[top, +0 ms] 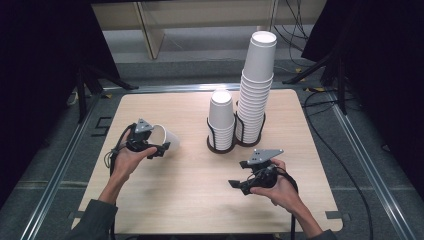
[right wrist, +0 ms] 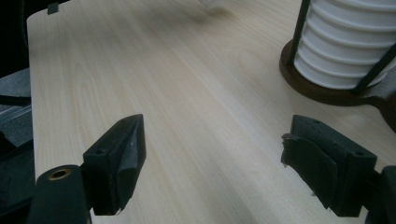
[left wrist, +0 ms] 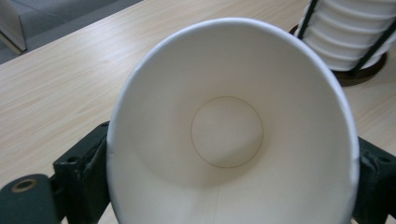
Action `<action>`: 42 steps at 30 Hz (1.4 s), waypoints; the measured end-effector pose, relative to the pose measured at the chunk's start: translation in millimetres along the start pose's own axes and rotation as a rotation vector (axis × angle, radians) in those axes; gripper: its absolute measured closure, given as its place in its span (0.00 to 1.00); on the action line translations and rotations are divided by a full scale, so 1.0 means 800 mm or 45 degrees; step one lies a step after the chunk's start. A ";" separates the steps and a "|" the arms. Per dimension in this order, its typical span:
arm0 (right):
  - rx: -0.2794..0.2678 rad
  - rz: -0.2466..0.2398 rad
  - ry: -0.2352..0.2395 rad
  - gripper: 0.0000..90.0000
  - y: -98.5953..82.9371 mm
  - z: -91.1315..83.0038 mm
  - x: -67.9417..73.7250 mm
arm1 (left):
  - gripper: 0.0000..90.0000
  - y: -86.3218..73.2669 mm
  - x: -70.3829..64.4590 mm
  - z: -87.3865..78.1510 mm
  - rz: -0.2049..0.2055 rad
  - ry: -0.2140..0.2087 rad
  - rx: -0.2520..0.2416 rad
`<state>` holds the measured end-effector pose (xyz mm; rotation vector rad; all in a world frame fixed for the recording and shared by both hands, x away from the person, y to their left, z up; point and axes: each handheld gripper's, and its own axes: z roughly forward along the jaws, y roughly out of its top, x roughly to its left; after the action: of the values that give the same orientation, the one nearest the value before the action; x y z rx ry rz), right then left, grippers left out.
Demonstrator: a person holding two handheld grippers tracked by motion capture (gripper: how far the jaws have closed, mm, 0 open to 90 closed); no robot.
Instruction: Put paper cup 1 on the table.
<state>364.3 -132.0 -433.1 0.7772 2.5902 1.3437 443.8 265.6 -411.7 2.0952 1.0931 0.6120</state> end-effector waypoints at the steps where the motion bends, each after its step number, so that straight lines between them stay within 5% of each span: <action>1: -0.003 0.007 0.002 0.23 0.000 0.000 0.000 | 0.10 0.001 0.004 0.001 0.000 -0.004 0.010; 5: 0.002 0.001 0.004 0.23 -0.002 0.001 -0.001 | 0.10 0.005 0.018 0.007 0.011 0.021 0.062; 14: 0.011 0.008 0.011 0.23 -0.003 0.001 0.000 | 0.10 0.007 0.045 0.024 -0.062 0.065 0.099; 35: 0.014 0.017 0.019 0.24 -0.005 0.000 -0.001 | 0.10 0.026 0.068 0.030 -0.057 0.128 0.173; 42: 0.014 0.023 0.017 0.24 -0.006 -0.001 0.000 | 0.10 0.034 0.076 0.033 -0.032 0.115 0.257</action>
<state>362.4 -134.8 -436.1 0.7977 2.6090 1.3458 508.2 296.1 -403.1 2.2390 1.2765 0.6108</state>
